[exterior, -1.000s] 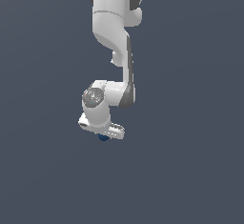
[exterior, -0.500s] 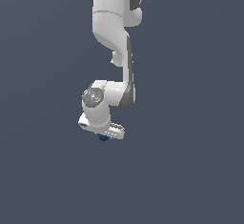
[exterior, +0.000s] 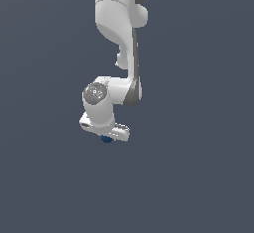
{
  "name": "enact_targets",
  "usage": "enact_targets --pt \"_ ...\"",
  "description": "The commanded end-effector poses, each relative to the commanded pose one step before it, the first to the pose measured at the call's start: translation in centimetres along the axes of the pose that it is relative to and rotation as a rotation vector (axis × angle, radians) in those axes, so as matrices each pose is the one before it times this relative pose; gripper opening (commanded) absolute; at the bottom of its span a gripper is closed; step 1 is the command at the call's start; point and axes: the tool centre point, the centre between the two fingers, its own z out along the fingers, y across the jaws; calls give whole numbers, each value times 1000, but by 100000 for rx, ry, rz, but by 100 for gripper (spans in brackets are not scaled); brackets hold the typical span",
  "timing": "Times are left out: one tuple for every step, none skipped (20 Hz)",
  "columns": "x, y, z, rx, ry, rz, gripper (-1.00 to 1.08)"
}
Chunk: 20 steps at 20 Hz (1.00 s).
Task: Pick up the object and move it to a goal position.
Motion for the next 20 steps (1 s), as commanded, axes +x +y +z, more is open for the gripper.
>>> enact_targets --pt "-148 83 -1708 37 222 2 -100" --pt "-101 45 -782 0 0 0 -100" --pt "-109 49 -852 0 0 0 -100" --pt "-116 52 -918 0 0 0 -100" --pt "-122 56 -979 0 0 0 -100" --pt "-126 59 -1034 0 0 0 -100" --pt "-126 98 -1096 50 10 46 -100" --pt "-130 64 -1128 0 0 0 -100" --pt "-126 63 -1117 0 0 0 -100" --pt "-119 61 -1079 0 0 0 -100" --pt "-113 59 -1038 0 0 0 -100" --pt "-107 57 -995 0 0 0 -100" --pt "-97 54 -955 0 0 0 -100" --pt "-86 51 -915 0 0 0 -100" --pt "-75 48 -873 0 0 0 -100" --pt "-64 45 -827 0 0 0 -100" --pt "-64 38 -791 -55 39 14 -100" --pt "-50 38 -706 0 0 0 -100" --pt "-44 34 -635 0 0 0 -100" --pt "-38 30 -565 0 0 0 -100"
